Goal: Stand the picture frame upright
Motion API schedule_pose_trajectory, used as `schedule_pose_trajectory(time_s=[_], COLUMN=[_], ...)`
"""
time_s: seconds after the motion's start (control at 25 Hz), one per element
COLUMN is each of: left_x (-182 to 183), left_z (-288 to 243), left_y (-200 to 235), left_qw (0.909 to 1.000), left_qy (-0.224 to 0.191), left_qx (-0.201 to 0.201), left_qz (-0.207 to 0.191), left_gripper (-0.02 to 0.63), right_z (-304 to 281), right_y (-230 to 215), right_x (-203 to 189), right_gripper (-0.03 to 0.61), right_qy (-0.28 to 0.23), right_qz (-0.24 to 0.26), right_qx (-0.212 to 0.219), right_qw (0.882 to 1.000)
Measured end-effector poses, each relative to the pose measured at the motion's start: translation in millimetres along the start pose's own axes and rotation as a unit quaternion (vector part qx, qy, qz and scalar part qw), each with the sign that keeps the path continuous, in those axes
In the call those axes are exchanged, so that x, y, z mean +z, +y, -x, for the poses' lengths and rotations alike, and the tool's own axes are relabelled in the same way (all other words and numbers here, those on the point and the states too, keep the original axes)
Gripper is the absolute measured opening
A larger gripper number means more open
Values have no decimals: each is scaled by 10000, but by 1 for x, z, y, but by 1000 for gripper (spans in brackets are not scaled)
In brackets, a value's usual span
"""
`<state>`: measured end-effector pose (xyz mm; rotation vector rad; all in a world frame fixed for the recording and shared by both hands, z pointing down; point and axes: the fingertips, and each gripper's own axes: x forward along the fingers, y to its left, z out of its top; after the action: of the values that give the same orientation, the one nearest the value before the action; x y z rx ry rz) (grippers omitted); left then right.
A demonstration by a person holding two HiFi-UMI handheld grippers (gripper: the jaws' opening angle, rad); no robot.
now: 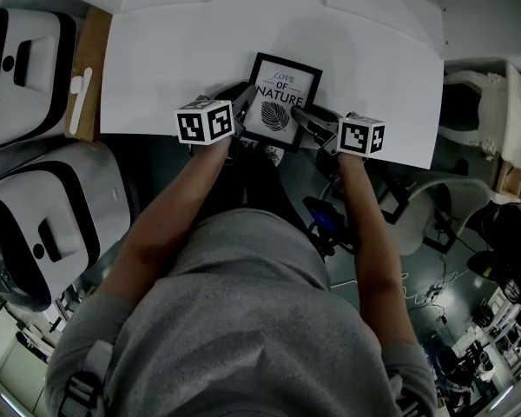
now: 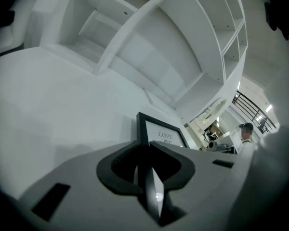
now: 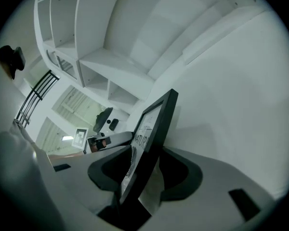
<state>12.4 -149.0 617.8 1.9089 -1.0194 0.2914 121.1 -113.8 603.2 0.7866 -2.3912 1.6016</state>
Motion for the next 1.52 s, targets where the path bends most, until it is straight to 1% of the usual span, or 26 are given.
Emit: schedule_pose_trajectory(time_s=[0.24, 0.32, 0.56, 0.72, 0.88, 1.04, 1.08, 1.2, 1.32, 1.4, 1.52], left_x=[1, 1, -2, -4, -5, -2, -2, -3, -2, 0, -1], left_z=[1, 2, 2, 3, 2, 6, 7, 8, 11, 14, 15], left_y=[0, 0, -4, -8, -11, -17, -18, -17, -17, -18, -21], left_qw=[10000, 10000, 9995, 9981, 9964, 9896, 9893, 9926, 9934, 9936, 9939], left_qy=[-71, -89, -41, -65, -41, -160, -164, -203, -242, -244, -167], left_qx=[13, 37, 38, 93, 14, 24, -2, -133, -233, -333, -586], left_qz=[2, -25, -309, -613, -845, -1432, -1447, -1193, -1096, -1055, -918], left_gripper=[74, 74, 75, 75, 77, 97, 98, 112, 118, 129, 132], right_z=[-1, -1, 4, 8, 14, 15, 16, 18, 22, 25, 31], right_y=[1, 1, 4, 8, 5, 20, 23, 25, 29, 30, 32], right_x=[8, 8, 11, 15, 19, 27, 28, 29, 32, 34, 38], right_gripper=[167, 155, 120, 107, 92, 78, 75, 74, 72, 71, 69], right_qy=[-87, -90, -199, -394, -651, -890, -929, -1013, -1186, -1246, -1358], right_qz=[188, 285, 397, 222, -32, -409, -470, -625, -906, -938, -947], right_qx=[-109, -171, -241, -117, 56, 597, 679, 837, 1031, 1081, 1173], right_qw=[9997, 9994, 9987, 9989, 9979, 9934, 9922, 9894, 9834, 9818, 9792])
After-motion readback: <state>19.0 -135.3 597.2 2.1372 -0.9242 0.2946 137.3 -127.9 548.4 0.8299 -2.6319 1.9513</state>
